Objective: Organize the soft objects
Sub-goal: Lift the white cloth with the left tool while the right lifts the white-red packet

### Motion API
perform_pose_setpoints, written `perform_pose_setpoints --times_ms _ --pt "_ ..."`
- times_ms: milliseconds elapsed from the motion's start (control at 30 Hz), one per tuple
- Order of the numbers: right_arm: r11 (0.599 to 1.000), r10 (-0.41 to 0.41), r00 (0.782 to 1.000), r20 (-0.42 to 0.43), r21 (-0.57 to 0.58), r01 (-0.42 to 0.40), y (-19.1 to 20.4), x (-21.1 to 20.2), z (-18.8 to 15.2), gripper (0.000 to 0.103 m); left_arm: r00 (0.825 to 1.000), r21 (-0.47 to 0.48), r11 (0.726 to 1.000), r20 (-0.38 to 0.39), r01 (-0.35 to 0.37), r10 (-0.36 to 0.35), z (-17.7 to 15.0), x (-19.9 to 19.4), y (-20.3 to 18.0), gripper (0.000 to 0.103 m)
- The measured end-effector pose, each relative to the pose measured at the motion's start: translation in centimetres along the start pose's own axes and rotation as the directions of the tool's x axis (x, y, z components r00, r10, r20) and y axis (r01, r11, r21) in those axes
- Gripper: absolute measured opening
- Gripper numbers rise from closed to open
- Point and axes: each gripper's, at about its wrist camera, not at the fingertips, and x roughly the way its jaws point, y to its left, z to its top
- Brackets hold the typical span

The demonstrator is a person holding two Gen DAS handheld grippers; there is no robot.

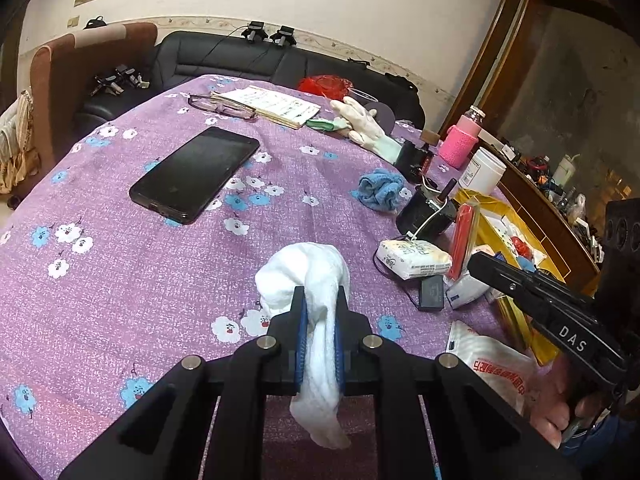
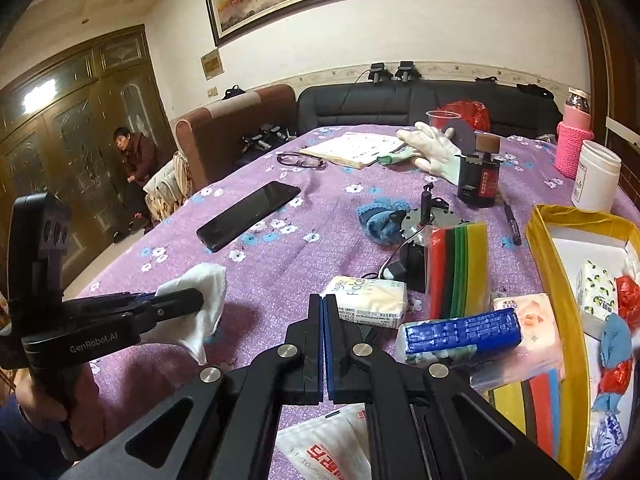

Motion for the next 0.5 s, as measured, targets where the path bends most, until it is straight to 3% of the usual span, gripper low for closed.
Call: perform_pose_setpoints --times_ms 133,300,333,400,433,500 --pt "1.000 0.028 1.000 -0.004 -0.007 -0.028 -0.2 -0.4 0.1 0.002 1.000 -0.002 1.000 -0.009 -0.012 0.012 0.0 0.1 0.0 0.011" --pt "0.994 0.109 0.988 -0.111 0.013 -0.108 -0.5 -0.5 -0.3 0.004 1.000 -0.015 1.000 -0.013 -0.009 0.009 0.0 0.2 0.3 0.011" --pt "0.995 0.096 0.986 -0.134 -0.006 -0.098 -0.5 -0.7 -0.4 0.011 1.000 -0.016 1.000 -0.009 -0.007 0.007 0.0 0.1 0.3 0.011" --pt "0.994 0.093 0.982 -0.164 -0.035 -0.100 -0.5 -0.9 -0.8 0.041 1.000 -0.014 1.000 -0.004 -0.001 0.001 0.0 0.0 0.3 0.011" --pt "0.993 0.091 0.979 -0.181 -0.056 -0.103 -0.5 -1.1 -1.2 0.064 1.000 -0.013 1.000 -0.002 0.002 -0.002 0.0 -0.1 0.3 0.011" --pt "0.990 0.040 0.981 -0.187 -0.126 -0.064 -0.4 -1.6 -2.1 0.069 1.000 -0.010 1.000 -0.002 0.007 -0.008 0.0 0.0 0.3 0.011"
